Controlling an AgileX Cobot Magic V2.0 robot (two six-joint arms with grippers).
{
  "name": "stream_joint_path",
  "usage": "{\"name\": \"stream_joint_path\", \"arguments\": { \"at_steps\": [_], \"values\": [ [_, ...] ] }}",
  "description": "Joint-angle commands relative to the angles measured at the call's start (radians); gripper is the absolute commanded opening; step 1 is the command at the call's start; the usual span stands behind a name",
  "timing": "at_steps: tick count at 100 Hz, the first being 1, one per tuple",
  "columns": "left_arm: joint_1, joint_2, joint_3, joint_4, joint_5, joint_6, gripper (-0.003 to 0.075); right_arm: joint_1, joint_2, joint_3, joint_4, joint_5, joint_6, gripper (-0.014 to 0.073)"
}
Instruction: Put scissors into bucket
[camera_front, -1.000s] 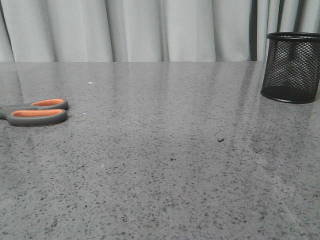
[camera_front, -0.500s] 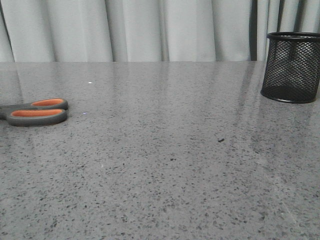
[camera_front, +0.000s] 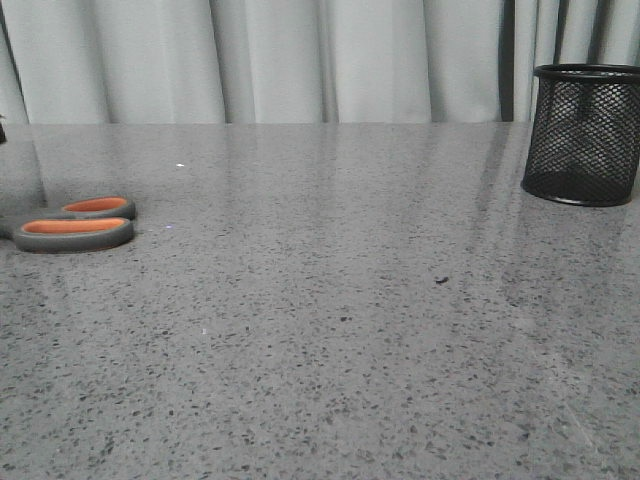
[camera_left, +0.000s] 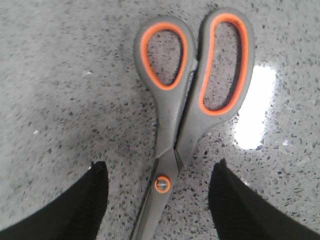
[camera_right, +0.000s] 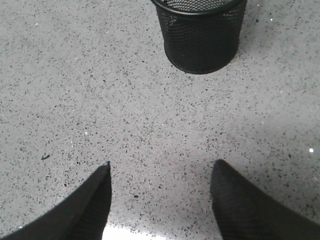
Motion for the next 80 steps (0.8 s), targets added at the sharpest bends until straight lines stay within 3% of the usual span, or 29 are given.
{"name": "stream_joint_path", "arguments": {
  "at_steps": [1, 35, 62, 69, 80],
  "values": [
    [-0.024, 0.003, -0.047, -0.033, 0.032, 0.043, 0.0400, 0.003, 0.005, -0.033, 0.005, -0.059, -0.017, 0.0392],
    [-0.091, 0.114, -0.063, 0.081, 0.035, 0.043, 0.0400, 0.003, 0.029, -0.033, 0.005, -0.072, -0.020, 0.0392],
    [-0.091, 0.117, -0.063, 0.082, 0.024, 0.043, 0.0395, 0.003, 0.029, -0.033, 0.005, -0.085, -0.020, 0.0392],
    [-0.091, 0.117, -0.063, 0.082, 0.042, 0.043, 0.0349, 0.003, 0.029, -0.033, 0.005, -0.088, -0.020, 0.0392],
    [-0.091, 0.117, -0.063, 0.080, 0.068, 0.043, 0.0184, 0.003, 0.029, -0.033, 0.005, -0.087, -0.020, 0.0392]
  ]
}}
